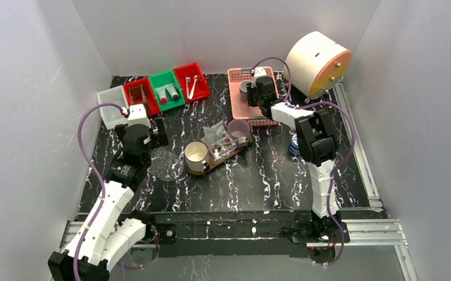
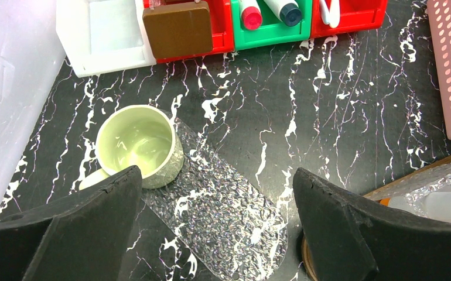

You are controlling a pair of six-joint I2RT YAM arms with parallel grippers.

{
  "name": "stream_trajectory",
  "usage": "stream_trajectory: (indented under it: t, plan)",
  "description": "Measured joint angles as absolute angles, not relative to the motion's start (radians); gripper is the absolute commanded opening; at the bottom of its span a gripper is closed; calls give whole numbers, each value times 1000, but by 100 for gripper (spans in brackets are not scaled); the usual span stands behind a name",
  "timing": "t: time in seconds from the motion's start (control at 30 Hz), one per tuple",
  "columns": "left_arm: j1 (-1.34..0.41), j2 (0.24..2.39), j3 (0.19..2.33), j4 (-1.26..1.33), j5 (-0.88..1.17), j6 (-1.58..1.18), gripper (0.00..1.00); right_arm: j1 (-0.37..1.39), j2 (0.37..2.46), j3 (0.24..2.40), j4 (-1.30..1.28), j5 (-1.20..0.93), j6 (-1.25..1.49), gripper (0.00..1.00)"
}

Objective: Prepare toiletry sets of a toothbrush and toothpaste on the tray
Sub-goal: Pick up the cup from the storage box.

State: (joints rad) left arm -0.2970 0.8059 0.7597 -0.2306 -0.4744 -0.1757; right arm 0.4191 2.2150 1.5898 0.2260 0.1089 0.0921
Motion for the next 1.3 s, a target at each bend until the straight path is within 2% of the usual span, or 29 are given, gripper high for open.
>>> stream_trajectory:
  t: [0.17, 0.43, 0.8, 1.03, 1.3]
  plan:
    - [-297, 806, 760, -230, -474, -176, 98, 419, 2227, 1596, 218, 109, 80, 31]
    - [-297, 806, 760, -217, -474, -176, 98, 419, 2230, 1601, 211, 109, 62, 1]
    - [-297, 840, 801, -248, -446, -239, 98, 419, 2157, 1536, 206, 126, 22, 1]
    - [-297, 863, 913, -272, -378, -307, 97, 421, 1989, 1430, 229, 132, -2, 1]
    - [-297, 985, 1044, -296, -274, -405, 97, 465, 1809, 1341, 293, 155, -25, 1]
